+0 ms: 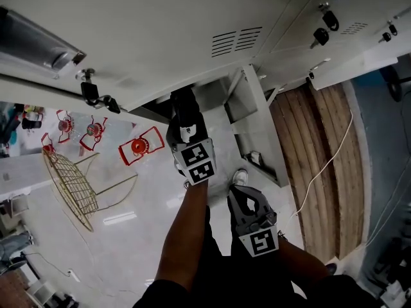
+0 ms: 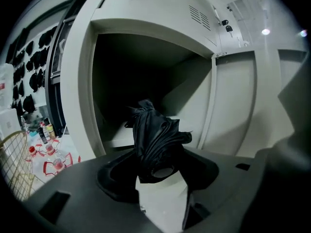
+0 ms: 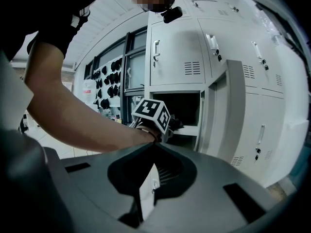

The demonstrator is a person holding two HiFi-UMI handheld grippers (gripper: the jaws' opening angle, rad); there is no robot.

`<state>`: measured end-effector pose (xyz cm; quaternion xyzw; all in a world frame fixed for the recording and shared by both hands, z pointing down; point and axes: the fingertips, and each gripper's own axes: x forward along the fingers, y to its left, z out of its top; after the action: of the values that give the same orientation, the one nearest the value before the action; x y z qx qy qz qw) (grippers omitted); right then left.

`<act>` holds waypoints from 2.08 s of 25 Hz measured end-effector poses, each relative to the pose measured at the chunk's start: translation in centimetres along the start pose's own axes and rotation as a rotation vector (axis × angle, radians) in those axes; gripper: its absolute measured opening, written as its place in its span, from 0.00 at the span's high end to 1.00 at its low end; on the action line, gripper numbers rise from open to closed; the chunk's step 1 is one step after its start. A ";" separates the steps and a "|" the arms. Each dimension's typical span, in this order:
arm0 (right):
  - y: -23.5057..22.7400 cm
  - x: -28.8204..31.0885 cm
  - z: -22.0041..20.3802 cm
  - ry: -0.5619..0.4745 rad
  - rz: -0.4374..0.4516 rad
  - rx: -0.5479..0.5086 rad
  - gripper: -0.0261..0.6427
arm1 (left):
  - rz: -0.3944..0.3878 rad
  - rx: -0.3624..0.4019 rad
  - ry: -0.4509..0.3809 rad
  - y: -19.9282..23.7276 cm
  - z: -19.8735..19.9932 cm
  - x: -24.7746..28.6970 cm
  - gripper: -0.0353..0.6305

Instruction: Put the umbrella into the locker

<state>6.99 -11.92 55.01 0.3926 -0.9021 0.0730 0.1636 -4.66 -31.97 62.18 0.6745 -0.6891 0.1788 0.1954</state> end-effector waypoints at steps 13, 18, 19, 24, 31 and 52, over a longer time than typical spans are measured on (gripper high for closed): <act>-0.5 -0.4 -1.2 0.039 -0.008 -0.013 0.96 | -0.009 0.026 -0.010 0.5 3.2 3.7 0.59; -0.5 -0.7 -1.2 0.037 -0.016 -0.008 0.96 | -0.013 0.021 -0.009 0.5 3.8 4.8 0.57; -0.5 -0.6 -1.0 0.023 -0.020 0.002 0.96 | -0.024 0.020 -0.015 0.4 3.9 4.9 0.55; -0.8 0.0 0.8 -0.057 -0.045 0.083 0.96 | -0.090 0.007 -0.044 -0.3 2.7 3.0 0.43; -0.5 0.8 3.4 -0.106 -0.057 0.088 0.96 | -0.136 -0.016 -0.125 0.0 1.8 -5.6 0.49; 1.0 2.0 14.7 -0.211 -0.023 -0.059 0.97 | -0.385 0.093 -0.193 0.5 5.7 -25.5 0.96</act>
<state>1.50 -16.41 41.99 0.4034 -0.9115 0.0026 0.0802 -4.95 -12.92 44.25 0.8160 -0.5540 0.1043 0.1276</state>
